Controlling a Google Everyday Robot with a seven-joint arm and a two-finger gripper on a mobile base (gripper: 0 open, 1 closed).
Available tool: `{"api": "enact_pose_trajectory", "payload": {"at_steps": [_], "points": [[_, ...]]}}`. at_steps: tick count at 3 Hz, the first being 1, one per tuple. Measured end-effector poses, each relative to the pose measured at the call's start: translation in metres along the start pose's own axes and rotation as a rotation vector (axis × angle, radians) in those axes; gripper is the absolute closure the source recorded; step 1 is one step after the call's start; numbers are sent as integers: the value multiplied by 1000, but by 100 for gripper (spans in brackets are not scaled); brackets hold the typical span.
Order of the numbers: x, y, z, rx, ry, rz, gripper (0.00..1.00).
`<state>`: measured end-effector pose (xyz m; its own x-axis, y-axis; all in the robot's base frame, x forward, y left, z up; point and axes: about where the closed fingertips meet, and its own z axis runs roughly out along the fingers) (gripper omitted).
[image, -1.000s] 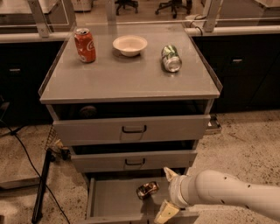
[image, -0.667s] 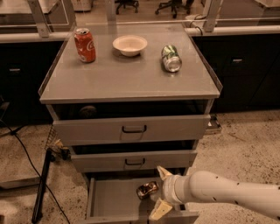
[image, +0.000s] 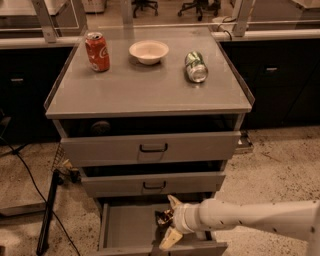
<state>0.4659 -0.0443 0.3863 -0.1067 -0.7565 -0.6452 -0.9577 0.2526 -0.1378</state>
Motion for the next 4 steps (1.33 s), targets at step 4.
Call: {"api": "enact_pose_trajectory", "payload": {"at_steps": [4], "points": [[41,4,90,-133,-113,104,0]]}}
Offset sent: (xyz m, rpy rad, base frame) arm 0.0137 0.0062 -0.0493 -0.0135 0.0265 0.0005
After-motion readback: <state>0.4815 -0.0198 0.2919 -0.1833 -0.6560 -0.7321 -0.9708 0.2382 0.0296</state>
